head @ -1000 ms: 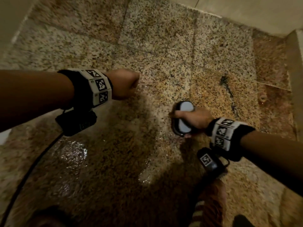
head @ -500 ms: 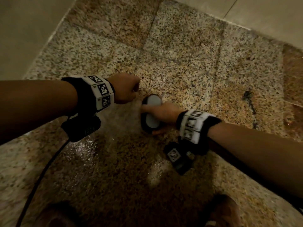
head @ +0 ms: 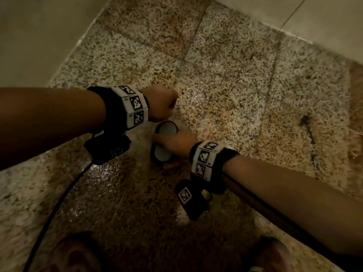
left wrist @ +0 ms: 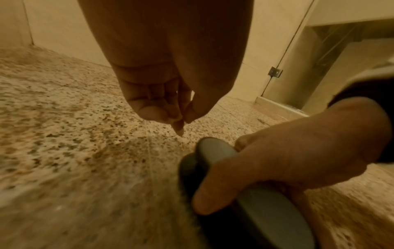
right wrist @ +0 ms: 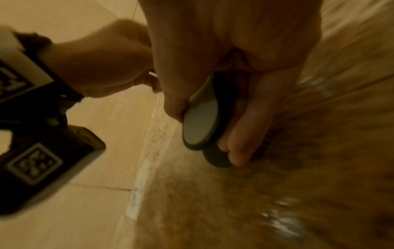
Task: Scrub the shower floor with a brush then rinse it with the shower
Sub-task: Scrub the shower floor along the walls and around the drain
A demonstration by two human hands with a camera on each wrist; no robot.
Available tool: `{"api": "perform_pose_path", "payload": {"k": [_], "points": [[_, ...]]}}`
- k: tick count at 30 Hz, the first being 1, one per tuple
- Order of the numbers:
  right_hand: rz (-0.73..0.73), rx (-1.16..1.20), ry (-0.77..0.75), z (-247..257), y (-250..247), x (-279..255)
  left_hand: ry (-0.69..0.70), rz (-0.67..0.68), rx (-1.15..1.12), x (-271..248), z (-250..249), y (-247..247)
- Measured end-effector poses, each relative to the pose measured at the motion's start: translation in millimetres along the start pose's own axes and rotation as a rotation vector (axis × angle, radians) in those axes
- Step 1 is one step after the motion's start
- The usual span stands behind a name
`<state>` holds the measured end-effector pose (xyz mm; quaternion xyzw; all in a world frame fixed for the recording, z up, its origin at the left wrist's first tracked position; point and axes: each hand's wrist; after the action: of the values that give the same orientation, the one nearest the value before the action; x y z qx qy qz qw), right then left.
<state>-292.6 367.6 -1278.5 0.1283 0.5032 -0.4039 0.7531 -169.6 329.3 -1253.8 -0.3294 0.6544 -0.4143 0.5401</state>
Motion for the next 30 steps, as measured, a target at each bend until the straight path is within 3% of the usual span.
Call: {"api": "perform_pose_path", "payload": {"k": [2,4,9,14,20,23,30], "points": [[0.029,0.120,0.021,8.0,-4.7,-3.4,0.000,-0.021,0.000,-2.8,3.8,-3.6],[-0.035,0.179,0.031,5.6,-24.8,-9.4,-0.010,-0.026,0.004,-7.3,10.1,-6.7],[-0.164,-0.070,0.074,-28.9,-79.8,-14.7,-0.051,-0.005,-0.002,-17.0,26.2,-0.8],[-0.219,-0.298,-0.011,-10.2,-25.1,-5.3,-0.081,0.016,0.011,-18.4,32.2,4.6],[0.032,-0.143,-0.071,42.6,44.0,6.1,-0.127,-0.036,-0.020,-24.0,51.2,-0.5],[0.051,0.035,0.003,50.0,37.4,-1.5,-0.187,-0.034,-0.004,-30.9,67.0,-6.6],[-0.192,-0.018,-0.051,46.3,-20.4,-7.0,-0.249,-0.077,-0.062,-45.3,96.8,-5.3]]}}
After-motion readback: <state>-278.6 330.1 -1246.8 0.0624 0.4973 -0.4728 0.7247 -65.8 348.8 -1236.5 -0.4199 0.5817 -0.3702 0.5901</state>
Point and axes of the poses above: each hand's wrist, its own x-axis towards the middle knuckle, its own y-axis out of the palm, z = x × y, and after that the axes turned 15 degrees about x, right-handed
